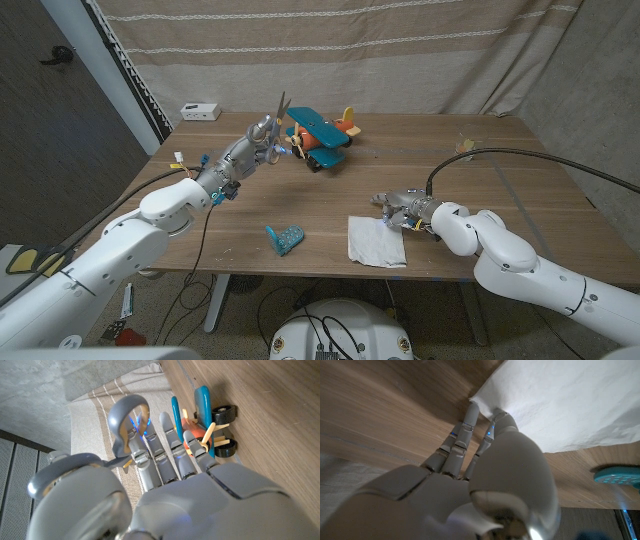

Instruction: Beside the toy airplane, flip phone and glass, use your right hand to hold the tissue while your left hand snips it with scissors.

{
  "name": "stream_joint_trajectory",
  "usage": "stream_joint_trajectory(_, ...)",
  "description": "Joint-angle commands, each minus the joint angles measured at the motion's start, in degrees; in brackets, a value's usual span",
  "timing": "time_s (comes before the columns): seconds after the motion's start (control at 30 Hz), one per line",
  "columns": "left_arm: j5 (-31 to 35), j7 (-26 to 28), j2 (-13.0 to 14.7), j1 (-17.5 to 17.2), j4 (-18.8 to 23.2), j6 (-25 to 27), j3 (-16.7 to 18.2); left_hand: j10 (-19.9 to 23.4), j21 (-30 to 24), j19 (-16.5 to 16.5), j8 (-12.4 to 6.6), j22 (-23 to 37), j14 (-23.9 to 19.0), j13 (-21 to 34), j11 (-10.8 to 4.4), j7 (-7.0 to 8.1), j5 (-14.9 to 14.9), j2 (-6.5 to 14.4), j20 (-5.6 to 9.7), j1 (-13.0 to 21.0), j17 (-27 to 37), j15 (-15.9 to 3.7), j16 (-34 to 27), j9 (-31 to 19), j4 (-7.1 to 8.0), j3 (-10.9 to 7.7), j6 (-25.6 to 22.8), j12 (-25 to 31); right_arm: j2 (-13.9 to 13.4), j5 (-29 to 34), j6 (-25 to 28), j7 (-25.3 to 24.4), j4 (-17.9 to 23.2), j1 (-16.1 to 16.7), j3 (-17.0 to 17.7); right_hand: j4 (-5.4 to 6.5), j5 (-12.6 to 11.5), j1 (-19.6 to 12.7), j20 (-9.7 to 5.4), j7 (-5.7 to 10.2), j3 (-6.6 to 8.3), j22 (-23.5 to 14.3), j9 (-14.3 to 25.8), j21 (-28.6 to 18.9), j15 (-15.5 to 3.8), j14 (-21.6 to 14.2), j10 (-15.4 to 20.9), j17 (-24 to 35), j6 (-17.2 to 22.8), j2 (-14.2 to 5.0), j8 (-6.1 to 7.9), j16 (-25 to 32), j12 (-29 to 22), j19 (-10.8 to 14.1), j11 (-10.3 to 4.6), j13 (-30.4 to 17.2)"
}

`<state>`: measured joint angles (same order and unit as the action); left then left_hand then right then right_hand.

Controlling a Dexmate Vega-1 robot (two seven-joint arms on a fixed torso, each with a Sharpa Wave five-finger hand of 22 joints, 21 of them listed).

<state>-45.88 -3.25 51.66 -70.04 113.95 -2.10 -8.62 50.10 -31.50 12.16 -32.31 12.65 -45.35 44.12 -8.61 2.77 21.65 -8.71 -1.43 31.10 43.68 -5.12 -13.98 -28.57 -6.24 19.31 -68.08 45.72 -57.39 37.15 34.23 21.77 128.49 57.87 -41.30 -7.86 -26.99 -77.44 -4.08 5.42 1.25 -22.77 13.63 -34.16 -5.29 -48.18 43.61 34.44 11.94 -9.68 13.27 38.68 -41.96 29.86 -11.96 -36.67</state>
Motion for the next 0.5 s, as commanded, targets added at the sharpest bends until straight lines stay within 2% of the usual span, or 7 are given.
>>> stream_joint_trajectory(0.03, 0.49, 0.96, -0.34, 0.16, 0.53, 0.32, -0.66, 3.46, -0.01, 0.39, 0.14, 0.12, -0.67, 6.01, -3.56, -0.03, 0.31, 0.29, -0.17, 0.57, 0.08, -7.38, -0.22, -0.15, 0.29, 0.14, -0.23, 0.44, 1.05, -4.19, -2.36, -6.90, -1.80, 2.64, 1.38, 0.56, 0.52, -1.92, -6.75, -0.51, 0.73, -1.99, 0.73, -4.76, -8.34, -5.60, 0.08, 2.72, 2.01, -0.51, 0.04, 2.13, -1.87, 4.86, 0.21, -1.77)
stream_joint_trajectory(0.13, 0.61, 1.11, -0.33, 0.34, 0.74, 0.49, -0.85, 3.42, 0.05, 0.37, 0.12, 0.12, -0.74, 5.94, -3.56, 0.04, 0.33, 0.32, -0.20, 0.60, 0.11, -7.38, -0.24, -0.12, 0.32, 0.14, -0.43, 0.40, 0.79, -4.71, -2.55, -8.21, -1.81, 3.16, 1.68, 0.77, 0.76, -2.11, -7.10, -0.67, 0.87, -2.58, 0.91, -5.81, -8.32, -6.33, -0.05, 3.14, 2.45, -0.48, 0.05, 2.23, -1.99, 4.88, 0.29, -1.88)
stream_joint_trajectory(0.23, 0.60, 1.53, -0.36, 0.48, 1.07, 0.89, -1.01, 3.50, 0.08, 0.38, 0.08, 0.13, -0.71, 6.03, -3.57, 0.00, 0.35, 0.34, -0.21, 0.62, 0.13, -7.38, -0.23, -0.24, 0.34, 0.13, -0.39, 0.49, 0.63, -5.70, -2.84, -9.87, -1.99, 3.87, 2.30, 1.19, 1.36, -2.33, -7.33, -0.98, 0.95, -3.82, 1.26, -8.34, -8.25, -9.21, -0.17, 4.42, 3.72, -0.41, 0.22, 3.54, -2.11, 5.64, 0.18, -1.88)
stream_joint_trajectory(0.43, 0.90, 2.12, -0.53, 0.68, 1.44, 1.07, -1.36, 3.46, 0.12, 0.43, 0.10, 0.13, -0.68, 6.00, -3.56, -0.03, 0.37, 0.36, -0.20, 0.64, 0.16, -7.38, -0.21, -0.33, 0.38, 0.13, -0.31, 0.47, 0.84, -6.80, -3.02, -12.53, -2.20, 4.59, 2.78, 1.07, 1.99, -2.91, -7.55, -0.48, 0.98, -4.84, 1.65, -10.50, -8.21, -10.27, -0.02, 5.88, 5.09, 0.02, 0.46, 4.19, -2.60, 5.94, 0.51, -2.17)
stream_joint_trajectory(0.47, 0.95, 2.31, -0.52, 0.66, 1.53, 1.16, -1.37, 3.46, 0.13, 0.44, 0.12, 0.13, -0.70, 6.02, -3.57, -0.04, 0.38, 0.38, -0.24, 0.64, 0.17, -7.38, -0.22, -0.22, 0.40, 0.13, -0.43, 0.48, 0.81, -7.01, -3.08, -12.64, -2.20, 4.59, 2.80, 1.04, 2.34, -3.20, -7.59, -0.07, 1.10, -5.23, 1.86, -11.23, -8.20, -10.28, -0.34, 6.29, 5.63, -0.06, 0.56, 4.09, -2.86, 5.66, 0.68, -2.46)
stream_joint_trajectory(0.5, 0.81, 2.17, -0.60, 0.68, 1.49, 1.07, -1.39, 3.48, 0.13, 0.44, 0.12, 0.13, -0.70, 6.04, -3.57, -0.05, 0.38, 0.38, -0.22, 0.64, 0.18, -7.38, -0.22, -0.24, 0.40, 0.12, -0.42, 0.50, 0.77, -6.89, -3.03, -12.72, -2.22, 4.50, 2.66, 1.12, 2.98, -3.44, -7.61, 1.31, 1.21, -5.77, 2.22, -12.37, -8.19, -10.57, -0.66, 6.95, 7.86, -0.11, 1.27, 4.07, -3.27, 5.31, 0.67, -2.68)
